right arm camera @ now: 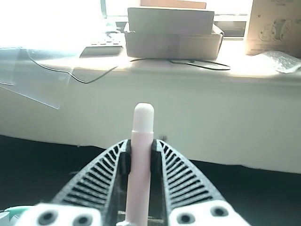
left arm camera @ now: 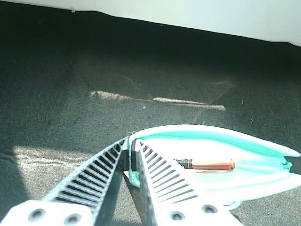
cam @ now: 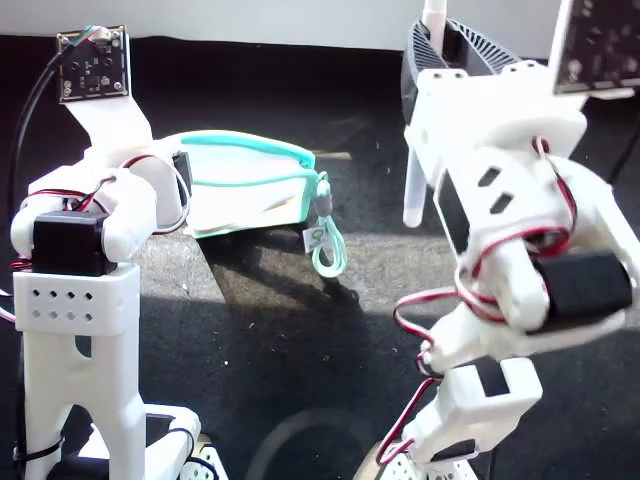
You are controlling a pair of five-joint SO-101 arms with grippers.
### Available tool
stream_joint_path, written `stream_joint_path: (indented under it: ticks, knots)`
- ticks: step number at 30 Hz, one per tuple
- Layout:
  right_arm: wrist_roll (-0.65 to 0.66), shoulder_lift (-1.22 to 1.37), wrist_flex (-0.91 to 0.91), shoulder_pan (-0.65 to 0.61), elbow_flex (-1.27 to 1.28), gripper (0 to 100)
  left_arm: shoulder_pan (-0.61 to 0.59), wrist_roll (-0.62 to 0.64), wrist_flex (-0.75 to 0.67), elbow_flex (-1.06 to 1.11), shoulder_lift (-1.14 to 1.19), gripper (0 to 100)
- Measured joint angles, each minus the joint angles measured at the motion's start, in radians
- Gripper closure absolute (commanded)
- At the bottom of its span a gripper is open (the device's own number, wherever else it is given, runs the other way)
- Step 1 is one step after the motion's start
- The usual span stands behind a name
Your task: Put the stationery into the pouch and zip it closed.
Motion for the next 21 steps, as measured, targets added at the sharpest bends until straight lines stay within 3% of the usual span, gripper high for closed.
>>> stream_joint_path:
  ticks: [6, 11, 21]
  knots:
    - [0.0, 0.037, 0.0, 0.109, 0.347, 99.2, 0.0, 0.0, 0.0, 0.0, 0.0, 99]
    - [0.0, 0.046, -0.037, 0.117, 0.784, 99.2, 0.0, 0.0, 0.0, 0.0, 0.0, 99]
    - [0.0, 0.048, -0.528, 0.135, 1.525, 99.2, 0.0, 0.0, 0.0, 0.0, 0.0, 99]
